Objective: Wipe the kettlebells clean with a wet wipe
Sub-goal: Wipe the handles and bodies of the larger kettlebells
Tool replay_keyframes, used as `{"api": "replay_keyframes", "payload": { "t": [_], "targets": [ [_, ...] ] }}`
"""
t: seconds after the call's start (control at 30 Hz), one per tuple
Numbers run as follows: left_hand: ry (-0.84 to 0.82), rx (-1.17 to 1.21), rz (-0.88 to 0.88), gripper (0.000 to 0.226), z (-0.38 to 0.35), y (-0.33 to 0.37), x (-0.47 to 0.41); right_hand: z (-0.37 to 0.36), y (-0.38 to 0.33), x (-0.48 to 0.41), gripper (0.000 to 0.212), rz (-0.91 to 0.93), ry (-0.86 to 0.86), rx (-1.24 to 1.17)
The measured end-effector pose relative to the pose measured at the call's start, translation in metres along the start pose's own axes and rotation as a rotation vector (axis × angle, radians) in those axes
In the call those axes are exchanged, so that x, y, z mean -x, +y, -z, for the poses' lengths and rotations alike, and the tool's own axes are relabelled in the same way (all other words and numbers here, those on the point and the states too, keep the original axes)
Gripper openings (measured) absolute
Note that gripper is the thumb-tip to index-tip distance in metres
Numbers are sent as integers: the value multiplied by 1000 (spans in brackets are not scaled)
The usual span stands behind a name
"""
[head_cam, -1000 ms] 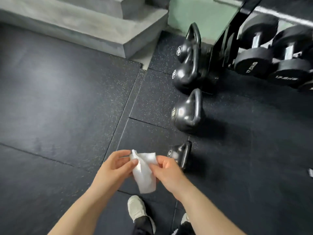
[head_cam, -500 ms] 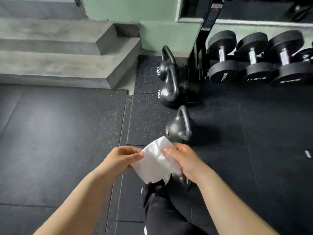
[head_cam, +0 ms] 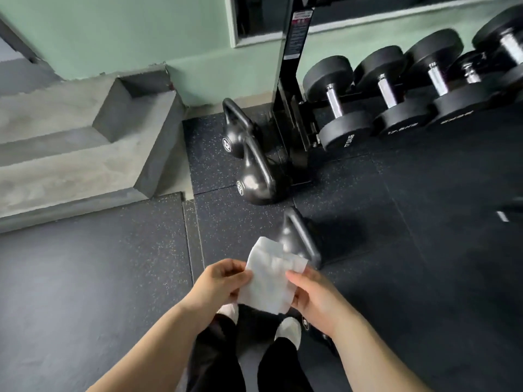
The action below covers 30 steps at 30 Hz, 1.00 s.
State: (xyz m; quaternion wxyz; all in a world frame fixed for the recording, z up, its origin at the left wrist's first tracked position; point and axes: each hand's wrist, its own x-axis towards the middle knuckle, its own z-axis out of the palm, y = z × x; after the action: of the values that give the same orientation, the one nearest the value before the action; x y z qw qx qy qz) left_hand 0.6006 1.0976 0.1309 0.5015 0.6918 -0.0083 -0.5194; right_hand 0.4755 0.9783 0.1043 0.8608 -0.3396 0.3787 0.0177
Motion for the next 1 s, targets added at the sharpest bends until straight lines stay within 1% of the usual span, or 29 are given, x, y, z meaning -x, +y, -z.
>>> {"api": "replay_keyframes", "payload": {
  "t": [0.1, 0.2, 0.27, 0.33, 0.43, 0.5, 0.57, 0.6, 0.63, 0.7, 0.73, 0.77, 0.83, 0.9, 1.0],
  "targets": [
    [-51, -115, -6, 19, -4, 13, -44, 9, -2, -25, 25, 43, 130, 6],
    [-103, -257, -56, 19, -14, 7, -93, 24, 0, -56, 12, 94, 284, 32],
    [-130, -313, -83, 19, -24, -10, -129, 46, 9, -82, 20, 98, 405, 83],
    [-164, -350, -83, 19, -33, -34, -165, 76, 23, -111, 19, 96, 459, 101],
    [-242, -402, -59, 17, -46, -85, -228, 130, 42, -151, 30, 145, 529, 153],
    [-273, -574, -117, 17, -47, -119, -273, 163, 46, -168, 18, 242, 624, 238],
    [-274, -807, -231, 10, -50, -149, -312, 199, 46, -177, 23, 381, 773, 376],
    [-232, -870, -300, 9, -50, -161, -331, 213, 45, -184, 25, 452, 818, 426],
    [-154, -876, -368, 14, -50, -171, -350, 227, 45, -195, 23, 523, 846, 479],
    [15, -755, -506, 21, -49, -179, -387, 245, 48, -223, 20, 620, 888, 552],
    [66, -684, -588, 23, -50, -180, -404, 248, 49, -239, 24, 653, 907, 577],
    [84, -623, -668, 26, -51, -179, -418, 251, 51, -255, 30, 698, 913, 598],
    [52, -483, -782, 33, -54, -178, -440, 247, 51, -281, 34, 781, 885, 606],
    [-14, -380, -816, 39, -58, -173, -447, 238, 51, -296, 28, 796, 802, 669],
    [-86, -363, -795, 39, -59, -160, -447, 226, 57, -303, 14, 717, 605, 1010]
  ]
}}
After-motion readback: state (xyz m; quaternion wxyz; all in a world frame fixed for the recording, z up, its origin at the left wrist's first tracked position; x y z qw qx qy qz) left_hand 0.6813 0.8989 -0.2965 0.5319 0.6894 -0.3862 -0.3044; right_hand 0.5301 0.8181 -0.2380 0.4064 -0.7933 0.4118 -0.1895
